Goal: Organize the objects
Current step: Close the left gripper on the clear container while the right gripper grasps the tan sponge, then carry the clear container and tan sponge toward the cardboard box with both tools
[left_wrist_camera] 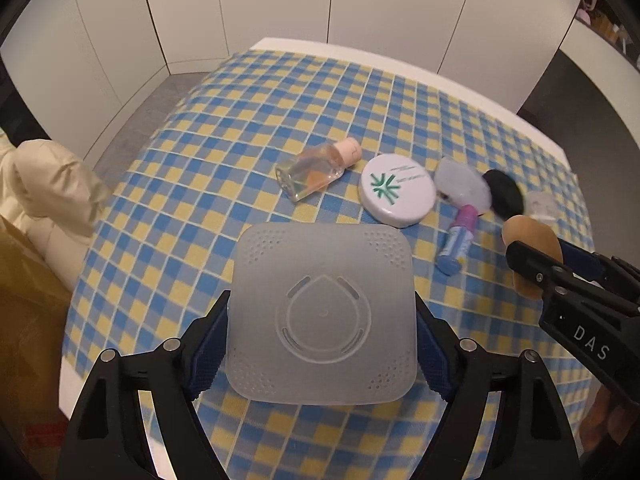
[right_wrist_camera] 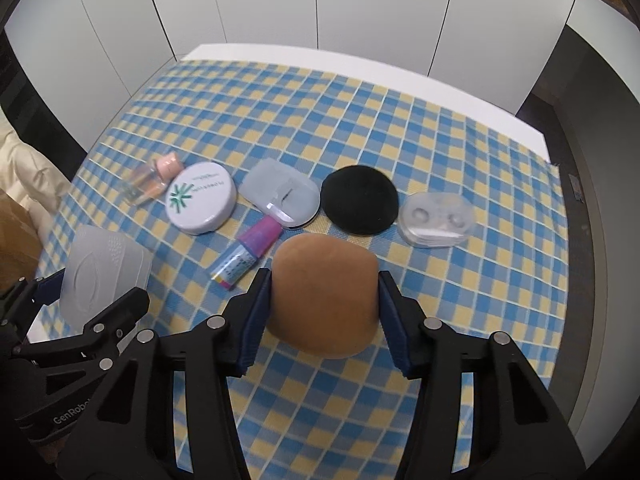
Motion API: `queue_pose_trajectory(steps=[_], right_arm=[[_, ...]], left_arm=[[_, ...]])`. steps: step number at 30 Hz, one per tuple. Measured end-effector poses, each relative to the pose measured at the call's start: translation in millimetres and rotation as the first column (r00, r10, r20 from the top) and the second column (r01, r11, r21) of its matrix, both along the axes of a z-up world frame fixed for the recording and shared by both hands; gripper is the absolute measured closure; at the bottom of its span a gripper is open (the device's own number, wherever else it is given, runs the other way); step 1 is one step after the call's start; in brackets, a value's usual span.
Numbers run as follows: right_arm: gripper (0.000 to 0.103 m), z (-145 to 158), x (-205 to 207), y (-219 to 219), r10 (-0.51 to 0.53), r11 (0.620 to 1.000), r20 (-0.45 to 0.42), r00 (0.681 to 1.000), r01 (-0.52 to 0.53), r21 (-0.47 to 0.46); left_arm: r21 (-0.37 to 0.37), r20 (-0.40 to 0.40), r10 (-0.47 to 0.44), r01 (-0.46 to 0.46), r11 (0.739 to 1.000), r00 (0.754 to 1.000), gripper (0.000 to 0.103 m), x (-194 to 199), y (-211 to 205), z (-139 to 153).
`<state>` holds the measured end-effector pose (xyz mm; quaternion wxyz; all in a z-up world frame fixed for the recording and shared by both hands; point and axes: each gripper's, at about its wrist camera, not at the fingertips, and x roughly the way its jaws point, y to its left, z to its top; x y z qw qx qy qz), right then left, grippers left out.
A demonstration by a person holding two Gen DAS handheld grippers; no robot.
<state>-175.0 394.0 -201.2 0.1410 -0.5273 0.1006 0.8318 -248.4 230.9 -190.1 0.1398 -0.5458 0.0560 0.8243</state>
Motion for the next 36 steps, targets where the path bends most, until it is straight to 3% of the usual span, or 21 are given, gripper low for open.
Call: queue_pose_trajectory(steps=[8,17,26,36], right_arm=[[0.049,56,33,11,-0.023,1.000,-0.054,0.998,0.022,-0.020],[0.049,136,86,-1,-0.050,0.999,-0.125,0.991,0.049,-0.008],[0.049,188,137,-15,-0.045,0.999,-0.182,0.982,0.046,-0.001],[0.049,204,174,-37,0.006,1.000,-0.188,0.982,-0.007,-0.001]], left_arm=[[0.059,-0.049,0.023,-0.021,0.998,0.999,0.022,24,-11,71],[0.100,-0.137,-0.016,0.030,0.995,0.990,0.022,69,-19,157],[0.133,-0.168,-0.035,0.058,0.989,0.985,0.022,120,-32,203],[0.128,-0.222,-0.042,0.072,0.989,0.974,0.022,171,-50,218]])
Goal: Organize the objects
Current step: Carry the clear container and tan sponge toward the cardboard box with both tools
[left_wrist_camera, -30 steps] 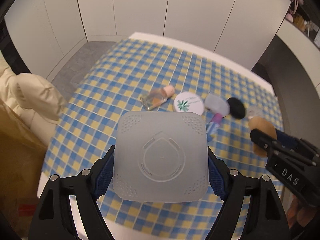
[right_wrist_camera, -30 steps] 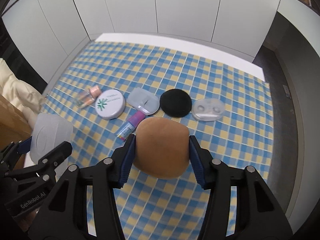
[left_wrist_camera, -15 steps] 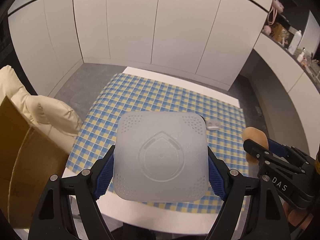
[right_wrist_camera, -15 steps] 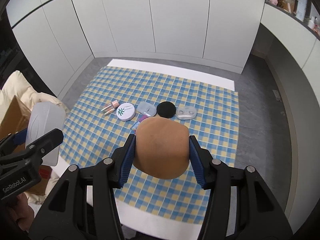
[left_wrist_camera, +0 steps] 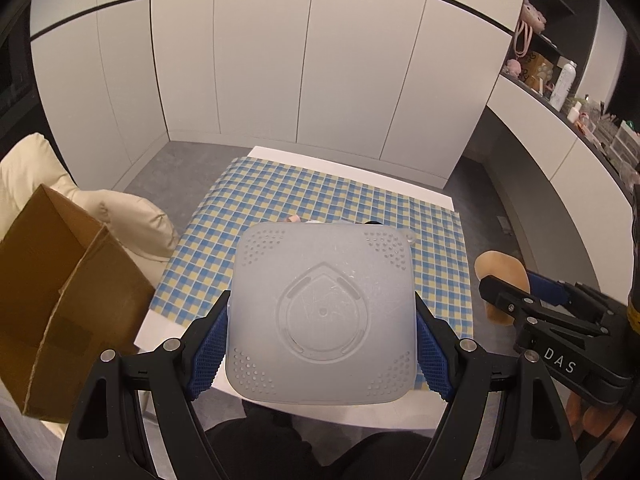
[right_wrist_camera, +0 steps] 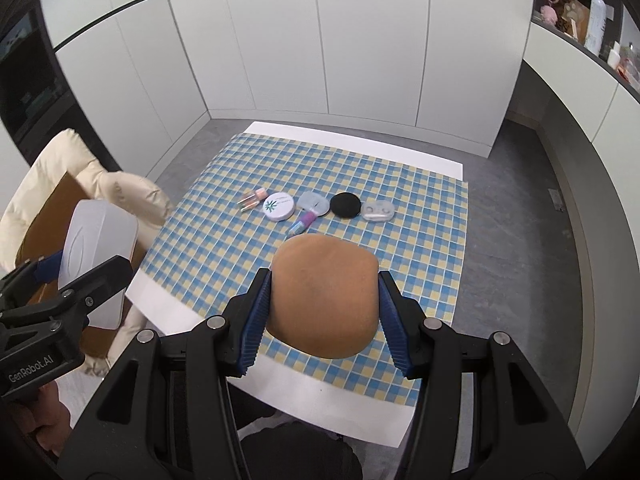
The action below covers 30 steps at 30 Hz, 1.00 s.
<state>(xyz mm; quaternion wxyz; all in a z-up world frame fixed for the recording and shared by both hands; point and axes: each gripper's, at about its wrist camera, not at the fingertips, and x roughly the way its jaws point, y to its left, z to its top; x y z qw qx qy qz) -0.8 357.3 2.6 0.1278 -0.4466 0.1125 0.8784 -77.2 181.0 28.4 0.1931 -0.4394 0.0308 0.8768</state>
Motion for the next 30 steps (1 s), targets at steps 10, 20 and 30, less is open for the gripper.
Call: queue_pose_trajectory(steps=[10,20,30], right_arm=[[0.049,-14,11,3,0.010,1.000,-0.001,1.000,-0.010,-0.010],[0.049,-19,13,25,-0.036,0.999,-0.029,0.999,0.036,-0.029],[0.049,-13,7,25,-0.024,1.000,-0.038,0.999,0.024,0.006]], left_arm=[[0.010,0.021,-0.001,0.000,1.000,1.000,0.022,-3,0,-21],[-0.008,0.018,-0.010,0.010,1.000,1.000,0.022,-10,9,-35],[0.002,-0.001,-0.005,0.005,1.000,1.000,0.022,-14,6,-40]])
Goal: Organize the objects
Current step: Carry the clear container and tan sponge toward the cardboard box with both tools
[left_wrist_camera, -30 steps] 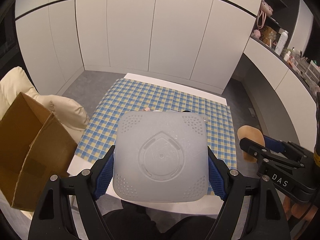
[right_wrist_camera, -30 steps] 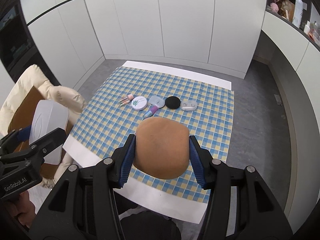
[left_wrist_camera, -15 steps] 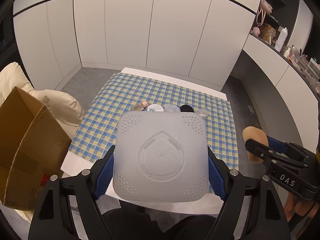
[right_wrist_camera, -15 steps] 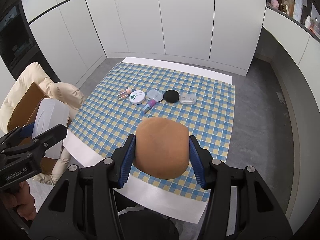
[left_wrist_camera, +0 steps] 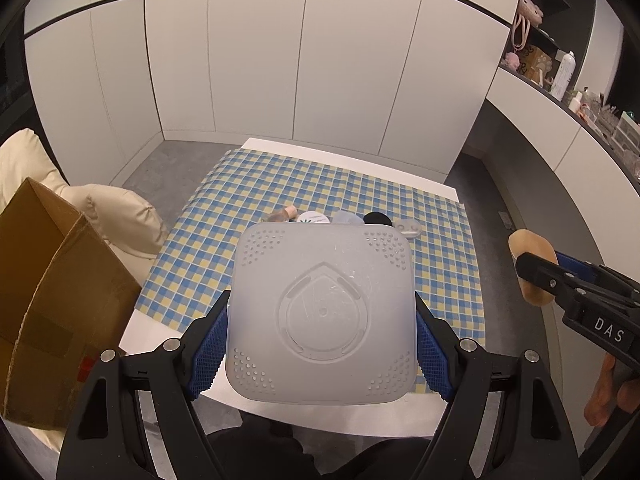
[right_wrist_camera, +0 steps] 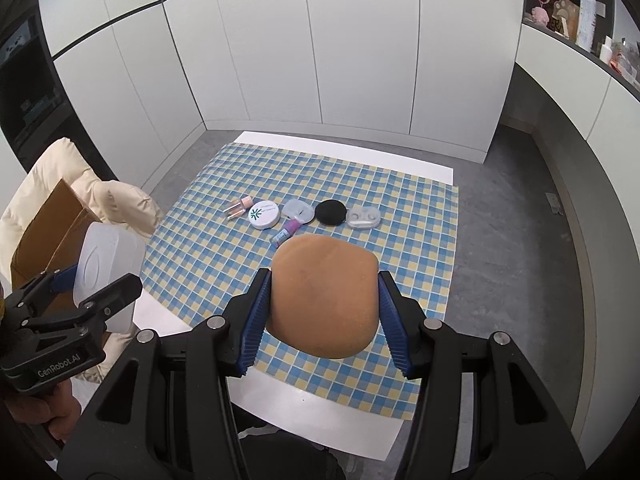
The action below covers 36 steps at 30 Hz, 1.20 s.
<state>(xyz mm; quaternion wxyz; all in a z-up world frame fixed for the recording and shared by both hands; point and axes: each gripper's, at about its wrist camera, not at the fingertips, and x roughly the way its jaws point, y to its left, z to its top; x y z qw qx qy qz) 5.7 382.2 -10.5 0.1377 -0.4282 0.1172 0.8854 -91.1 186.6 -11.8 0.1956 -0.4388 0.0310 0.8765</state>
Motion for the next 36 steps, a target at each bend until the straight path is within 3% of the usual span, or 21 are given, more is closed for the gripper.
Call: queue_pose_trajectory(steps=[36], right_arm=[[0.049,-9,-41,-41,0.068,0.998,0.015,0.998,-0.068,0.001]], left_arm=[[0.028,-0.023,0.102,-0.101,0.995,0.995,0.022,-15,-50,0]])
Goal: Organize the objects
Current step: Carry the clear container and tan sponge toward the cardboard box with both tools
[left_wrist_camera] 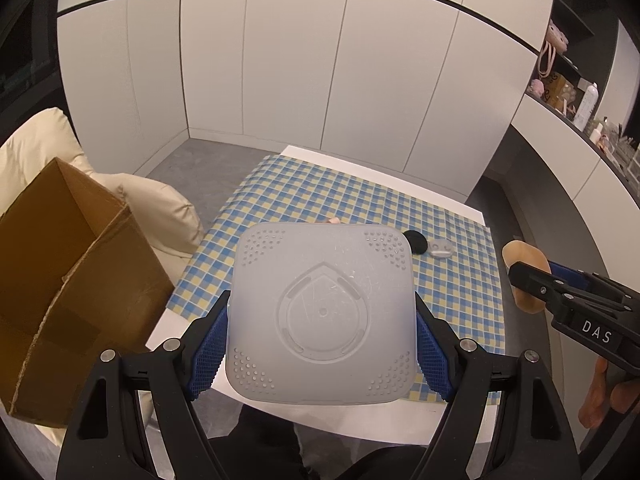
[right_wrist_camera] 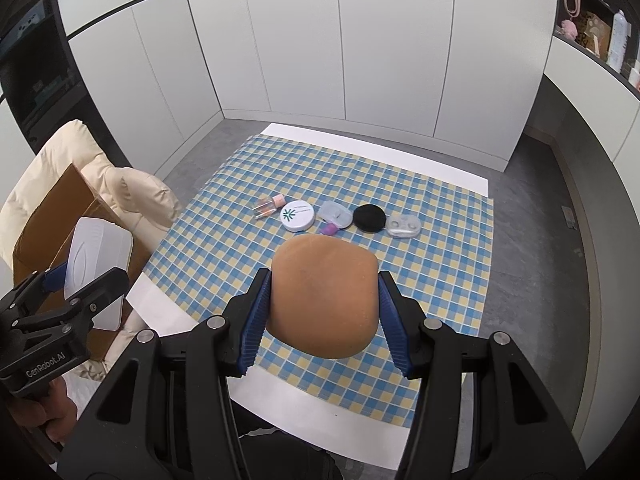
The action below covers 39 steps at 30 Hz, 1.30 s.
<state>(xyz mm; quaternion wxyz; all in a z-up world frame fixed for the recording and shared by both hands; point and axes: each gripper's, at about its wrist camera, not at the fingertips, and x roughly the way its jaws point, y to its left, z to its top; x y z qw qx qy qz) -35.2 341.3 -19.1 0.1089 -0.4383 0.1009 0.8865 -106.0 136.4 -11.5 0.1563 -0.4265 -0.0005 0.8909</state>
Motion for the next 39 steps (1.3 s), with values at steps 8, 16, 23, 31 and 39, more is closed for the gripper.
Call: queue_pose_trajectory(steps=[8,16,23,31,39], right_arm=[[0.049,0,-11,-12,0.013,1.000,-0.004,1.000,-0.013,0.000],[0.049,1,-21,-25,0.031,1.000,-0.007,0.999,-0.031,0.001],[0.049,1,-30,-35,0.048,0.999,-0.009,0.999,-0.048,-0.001],[0.049,1,-39,-44,0.055,0.998,-0.014,0.998,-0.055,-0.008],[0.049,2,-50,-59,0.074,0.997,-0.019,0.997,-0.074,-0.006]], left_arm=[[-0.001,-0.001,0.024,-0.024,1.000,1.000,0.022,-3,-16,-1],[0.002,-0.008,0.047,-0.047,0.999,0.999,0.022,-4,-31,0],[0.004,-0.019,0.070,-0.070,0.998,0.997,0.022,-5,-45,3],[0.004,-0.035,0.094,-0.094,0.996,0.995,0.022,-5,-62,7],[0.009,-0.043,0.128,-0.127,0.992,0.991,0.022,-5,-80,9]])
